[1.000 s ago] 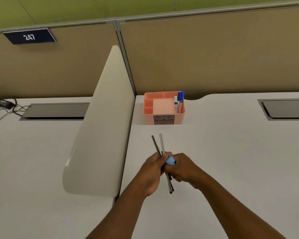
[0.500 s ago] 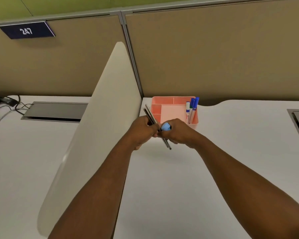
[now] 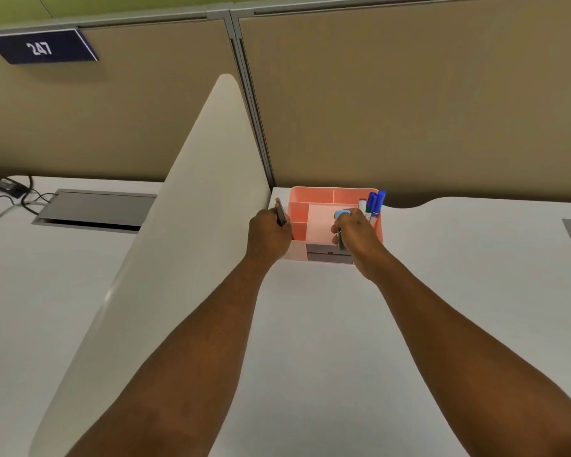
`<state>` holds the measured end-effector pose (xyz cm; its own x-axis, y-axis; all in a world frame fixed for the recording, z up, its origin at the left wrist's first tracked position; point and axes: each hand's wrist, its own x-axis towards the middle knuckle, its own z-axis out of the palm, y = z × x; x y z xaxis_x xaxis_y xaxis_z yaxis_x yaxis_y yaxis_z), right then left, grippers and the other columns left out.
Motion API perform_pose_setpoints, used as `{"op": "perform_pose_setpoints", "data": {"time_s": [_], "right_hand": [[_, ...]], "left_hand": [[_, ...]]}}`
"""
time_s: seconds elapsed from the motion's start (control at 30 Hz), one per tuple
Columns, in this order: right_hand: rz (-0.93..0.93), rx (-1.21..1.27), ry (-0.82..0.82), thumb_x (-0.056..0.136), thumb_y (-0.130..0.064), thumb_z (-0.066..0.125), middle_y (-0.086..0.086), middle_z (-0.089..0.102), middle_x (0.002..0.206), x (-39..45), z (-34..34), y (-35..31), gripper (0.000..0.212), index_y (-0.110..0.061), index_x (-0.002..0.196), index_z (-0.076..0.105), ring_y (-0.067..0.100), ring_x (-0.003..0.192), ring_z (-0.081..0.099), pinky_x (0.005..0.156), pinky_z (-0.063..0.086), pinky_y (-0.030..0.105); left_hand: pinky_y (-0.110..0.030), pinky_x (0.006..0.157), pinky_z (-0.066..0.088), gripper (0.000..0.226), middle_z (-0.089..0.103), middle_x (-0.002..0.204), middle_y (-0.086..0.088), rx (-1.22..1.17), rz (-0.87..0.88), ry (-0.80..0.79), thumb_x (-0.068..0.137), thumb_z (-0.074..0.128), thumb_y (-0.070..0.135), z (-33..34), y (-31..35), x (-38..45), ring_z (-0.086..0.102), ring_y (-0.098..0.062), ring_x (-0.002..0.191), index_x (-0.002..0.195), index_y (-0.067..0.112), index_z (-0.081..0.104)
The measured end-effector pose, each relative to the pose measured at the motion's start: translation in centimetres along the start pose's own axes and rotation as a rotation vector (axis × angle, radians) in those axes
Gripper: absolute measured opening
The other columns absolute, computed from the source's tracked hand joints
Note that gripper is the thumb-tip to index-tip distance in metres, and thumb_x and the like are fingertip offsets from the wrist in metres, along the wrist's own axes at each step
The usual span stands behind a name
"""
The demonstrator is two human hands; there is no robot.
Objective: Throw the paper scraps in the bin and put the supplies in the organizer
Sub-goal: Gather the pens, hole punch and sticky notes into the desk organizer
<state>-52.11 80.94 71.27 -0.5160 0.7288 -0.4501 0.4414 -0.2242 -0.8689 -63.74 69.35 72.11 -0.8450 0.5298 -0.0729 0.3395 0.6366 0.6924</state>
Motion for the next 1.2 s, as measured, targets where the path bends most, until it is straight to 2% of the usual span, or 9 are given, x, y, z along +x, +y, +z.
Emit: {"op": "perform_pose_setpoints", "data": {"time_s": [0.23, 0.4, 0.47, 0.53, 0.67, 0.73, 0.9, 1.1, 1.2], "right_hand": [[-0.255, -0.214, 0.144, 0.093, -0.029, 0.060, 0.000, 0.053, 0.118, -1.7, -2.7, 4.2, 0.036, -0.016, 0.125, 0.050, 0.015, 0.104, 0.052, 0.091, 0.046, 0.032], [-0.242, -0.013, 0.431, 0.092, -0.025, 0.062, 0.000, 0.059, 0.122, -0.8, -6.4, 4.0, 0.036, -0.024, 0.124, 0.048, 0.009, 0.089, 0.057, 0.065, 0.045, 0.015], [-0.277, 0.037, 0.481, 0.091, -0.021, 0.063, -0.003, 0.060, 0.117, -0.4, -7.1, 3.3, 0.036, -0.024, 0.123, 0.047, 0.010, 0.090, 0.059, 0.068, 0.049, 0.021], [-0.359, 0.046, 0.484, 0.090, -0.019, 0.064, -0.008, 0.060, 0.108, 0.1, -7.2, 2.1, 0.033, -0.022, 0.119, 0.048, 0.011, 0.089, 0.062, 0.073, 0.052, 0.022], [-0.494, 0.000, 0.467, 0.088, -0.019, 0.066, -0.009, 0.061, 0.099, 1.9, -6.7, -0.6, 0.031, -0.015, 0.114, 0.049, -0.010, 0.079, 0.060, 0.061, 0.039, -0.003], [-0.551, -0.064, 0.442, 0.088, -0.019, 0.066, -0.011, 0.058, 0.097, 3.2, -6.1, -1.7, 0.031, -0.013, 0.113, 0.047, -0.017, 0.075, 0.056, 0.060, 0.041, 0.000], [-0.573, -0.268, 0.377, 0.088, -0.019, 0.065, -0.004, 0.061, 0.094, 7.2, -5.7, -3.4, 0.027, -0.014, 0.108, 0.048, 0.008, 0.077, 0.058, 0.062, 0.041, 0.013], [-0.366, -0.464, 0.299, 0.089, -0.027, 0.063, 0.007, 0.066, 0.104, 11.2, -6.9, -2.6, 0.028, -0.013, 0.111, 0.053, 0.013, 0.084, 0.054, 0.052, 0.036, 0.018], [-0.267, -0.473, 0.266, 0.089, -0.030, 0.064, 0.007, 0.064, 0.111, 11.8, -6.9, -2.1, 0.031, -0.014, 0.113, 0.052, 0.015, 0.095, 0.054, 0.065, 0.044, 0.027]], "left_hand": [[-0.017, 0.055, 0.044, 0.011, 0.069, 0.086, -0.005, -0.060, -0.227, -0.029, 0.085, 0.063, 0.021, 1.6, -1.3, 0.3, 0.065, -0.021, 0.080, 0.089, 0.012, 0.067], [-0.031, 0.075, 0.057, 0.020, 0.073, 0.100, -0.011, -0.126, -0.297, -0.030, 0.083, 0.068, 0.025, 2.0, -1.3, 0.5, 0.070, -0.027, 0.091, 0.099, 0.012, 0.067], [-0.033, 0.079, 0.058, 0.024, 0.072, 0.102, -0.009, -0.152, -0.309, -0.025, 0.081, 0.069, 0.026, 2.1, -1.4, 0.5, 0.069, -0.026, 0.092, 0.101, 0.014, 0.065], [-0.035, 0.084, 0.058, 0.031, 0.070, 0.106, -0.005, -0.179, -0.301, -0.022, 0.081, 0.072, 0.030, 2.3, -1.6, 0.3, 0.068, -0.024, 0.095, 0.107, 0.017, 0.061], [-0.029, 0.083, 0.051, 0.045, 0.062, 0.108, -0.001, -0.188, -0.287, -0.041, 0.081, 0.074, 0.038, 2.7, -2.5, -0.1, 0.060, -0.019, 0.100, 0.116, 0.014, 0.056], [-0.021, 0.072, 0.044, 0.039, 0.062, 0.103, 0.000, -0.206, -0.250, -0.047, 0.082, 0.073, 0.038, 2.9, -3.1, -0.2, 0.057, -0.017, 0.094, 0.109, 0.013, 0.060], [-0.017, 0.058, 0.038, 0.029, 0.056, 0.082, 0.009, -0.236, -0.210, -0.029, 0.083, 0.073, 0.037, 3.6, -3.8, 0.0, 0.053, -0.010, 0.079, 0.097, 0.013, 0.064], [-0.042, 0.086, 0.058, 0.030, 0.067, 0.099, -0.005, -0.295, -0.285, -0.105, 0.084, 0.072, 0.038, 4.0, -4.4, 0.4, 0.064, -0.027, 0.095, 0.101, 0.016, 0.062], [-0.044, 0.088, 0.058, 0.032, 0.069, 0.100, -0.008, -0.306, -0.302, -0.111, 0.083, 0.074, 0.038, 4.0, -4.4, 0.6, 0.065, -0.028, 0.096, 0.102, 0.015, 0.062]]}}
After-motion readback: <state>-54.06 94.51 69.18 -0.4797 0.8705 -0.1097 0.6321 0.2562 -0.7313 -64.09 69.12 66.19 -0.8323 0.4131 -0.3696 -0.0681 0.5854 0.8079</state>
